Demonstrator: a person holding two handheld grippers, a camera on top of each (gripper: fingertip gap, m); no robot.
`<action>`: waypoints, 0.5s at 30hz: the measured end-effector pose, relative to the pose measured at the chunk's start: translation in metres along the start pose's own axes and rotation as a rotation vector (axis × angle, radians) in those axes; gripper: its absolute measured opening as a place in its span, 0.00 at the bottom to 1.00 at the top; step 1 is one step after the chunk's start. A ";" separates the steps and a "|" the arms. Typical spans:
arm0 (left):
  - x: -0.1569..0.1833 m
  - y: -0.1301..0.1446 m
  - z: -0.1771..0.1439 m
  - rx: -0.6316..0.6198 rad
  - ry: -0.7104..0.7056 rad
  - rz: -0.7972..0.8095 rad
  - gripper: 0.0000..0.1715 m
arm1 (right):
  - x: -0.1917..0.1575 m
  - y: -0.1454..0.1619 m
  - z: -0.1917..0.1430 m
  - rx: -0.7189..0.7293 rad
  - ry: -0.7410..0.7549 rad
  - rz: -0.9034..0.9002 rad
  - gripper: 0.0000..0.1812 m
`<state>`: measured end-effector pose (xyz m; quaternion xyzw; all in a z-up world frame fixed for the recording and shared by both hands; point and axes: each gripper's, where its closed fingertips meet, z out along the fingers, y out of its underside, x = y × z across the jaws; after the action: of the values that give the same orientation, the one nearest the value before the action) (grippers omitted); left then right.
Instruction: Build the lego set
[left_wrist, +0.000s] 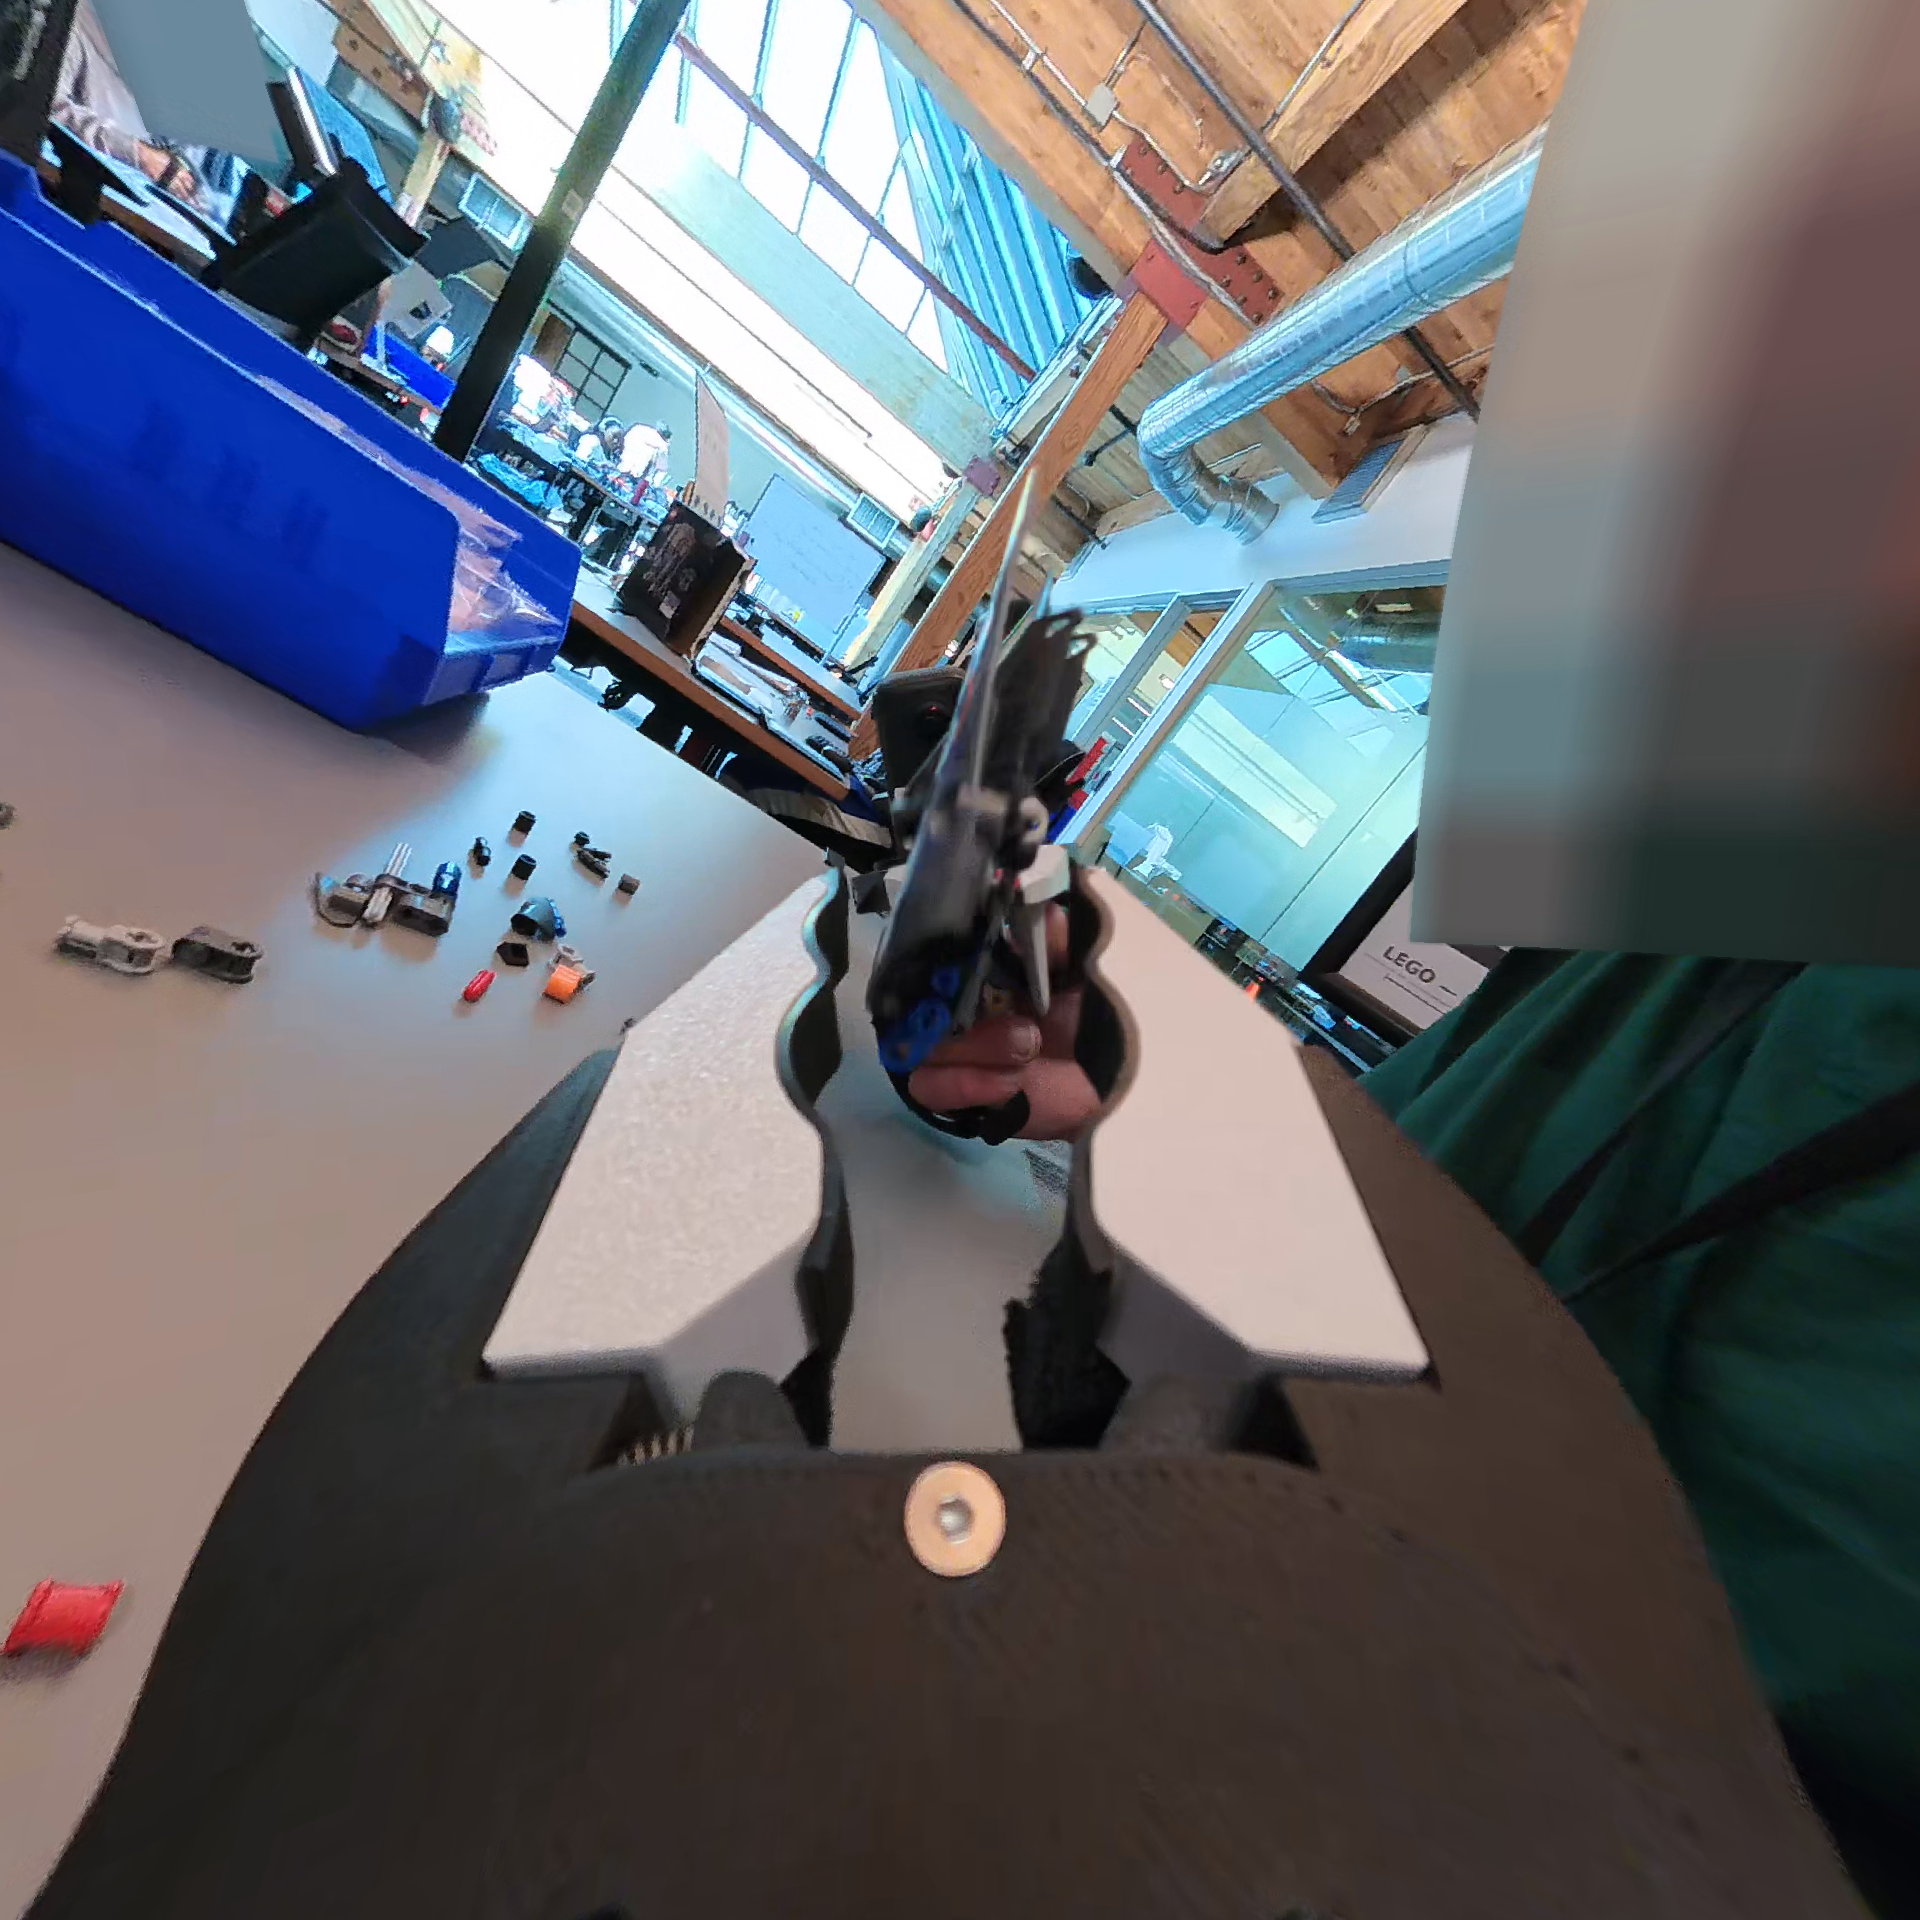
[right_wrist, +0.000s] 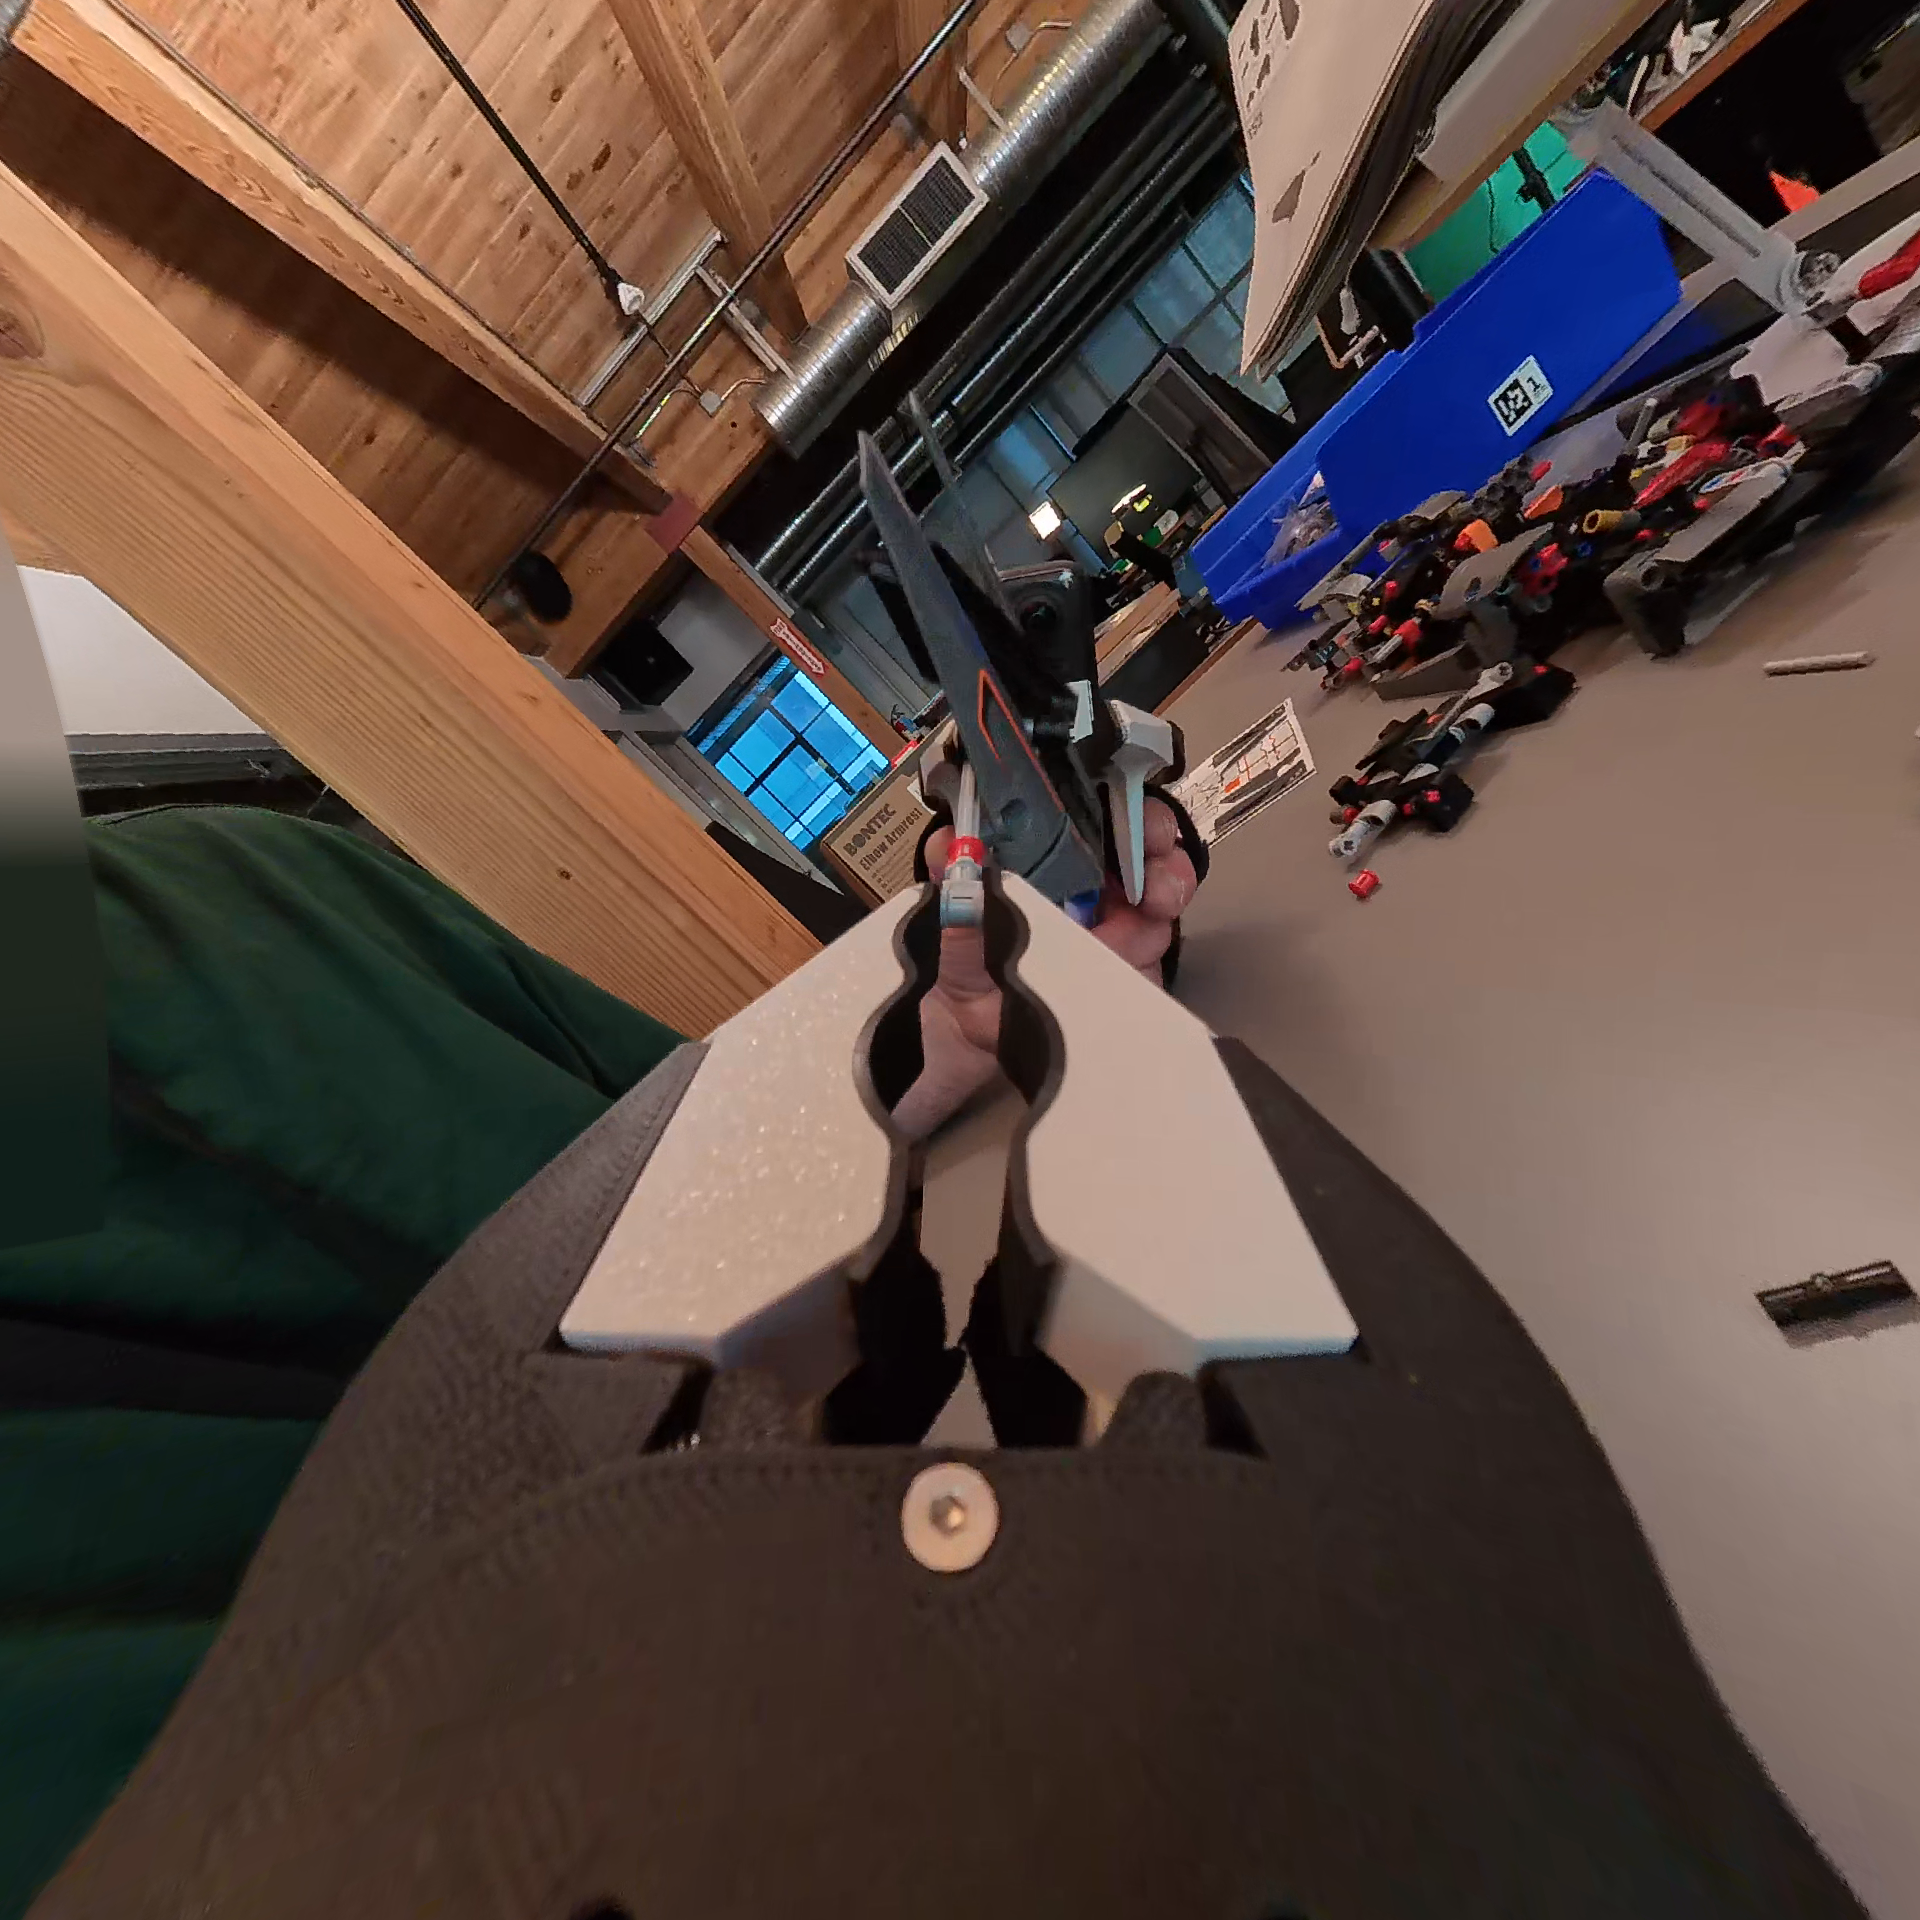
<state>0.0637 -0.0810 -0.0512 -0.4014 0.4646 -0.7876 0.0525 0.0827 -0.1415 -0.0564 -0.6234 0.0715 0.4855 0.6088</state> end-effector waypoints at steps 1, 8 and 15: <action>0.000 -0.001 -0.001 0.000 -0.001 0.005 0.24 | 0.000 0.000 0.001 0.001 -0.002 0.001 0.03; 0.001 0.008 -0.004 -0.064 -0.001 0.008 0.26 | 0.006 0.004 0.011 -0.010 -0.003 0.028 0.03; -0.003 0.014 -0.011 -0.147 -0.052 0.061 0.21 | 0.010 0.006 0.013 -0.026 -0.004 0.041 0.03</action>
<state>0.0544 -0.0799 -0.0666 -0.4100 0.5316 -0.7388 0.0591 0.0771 -0.1267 -0.0648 -0.6287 0.0765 0.5001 0.5905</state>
